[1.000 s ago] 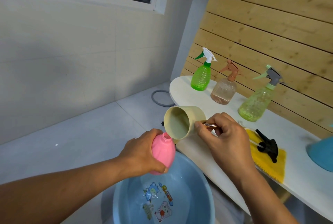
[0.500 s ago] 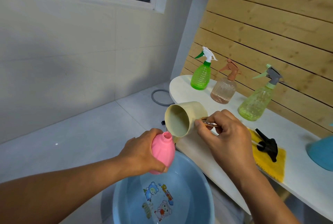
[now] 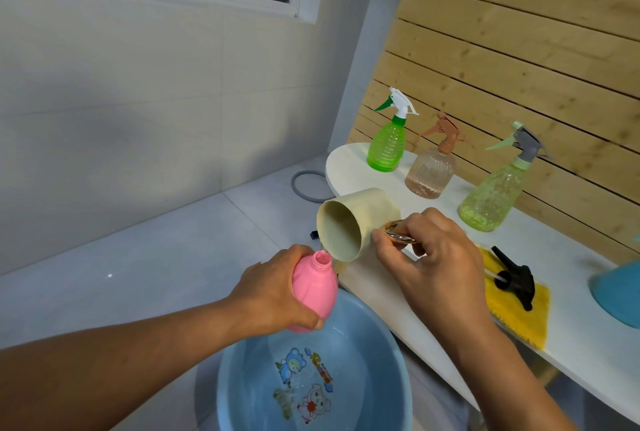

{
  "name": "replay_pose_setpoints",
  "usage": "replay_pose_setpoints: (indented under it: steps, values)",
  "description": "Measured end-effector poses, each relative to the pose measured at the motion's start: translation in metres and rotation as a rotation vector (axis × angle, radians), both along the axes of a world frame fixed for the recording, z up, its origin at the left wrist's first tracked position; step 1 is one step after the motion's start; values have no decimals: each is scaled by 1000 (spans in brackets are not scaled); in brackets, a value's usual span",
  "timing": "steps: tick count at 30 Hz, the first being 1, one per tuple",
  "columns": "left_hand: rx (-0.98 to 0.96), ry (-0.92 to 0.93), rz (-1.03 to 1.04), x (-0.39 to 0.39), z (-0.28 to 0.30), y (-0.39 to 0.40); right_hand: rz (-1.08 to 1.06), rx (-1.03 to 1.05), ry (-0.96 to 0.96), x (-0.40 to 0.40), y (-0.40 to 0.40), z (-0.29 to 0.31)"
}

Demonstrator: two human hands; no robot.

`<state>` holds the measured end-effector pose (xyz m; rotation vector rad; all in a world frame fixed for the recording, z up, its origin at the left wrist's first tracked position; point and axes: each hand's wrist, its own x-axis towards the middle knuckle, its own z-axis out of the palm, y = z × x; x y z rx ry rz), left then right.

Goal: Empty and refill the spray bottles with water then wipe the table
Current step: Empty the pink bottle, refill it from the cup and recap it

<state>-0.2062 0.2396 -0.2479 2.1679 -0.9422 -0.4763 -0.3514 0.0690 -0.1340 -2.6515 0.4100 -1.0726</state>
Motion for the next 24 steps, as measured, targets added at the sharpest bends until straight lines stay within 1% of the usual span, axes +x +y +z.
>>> replay_pose_setpoints:
  steps: [12, 18, 24]
  values:
    - [-8, 14, -1, 0, 0, -1, 6, -115, -33, 0, 3, 1]
    - [-12, 14, -8, 0, -1, -2, 12, -257, -87, 0, 4, 0]
    - [-23, 30, -15, 0, -3, -2, 62, -428, -168, 1, 1, -7]
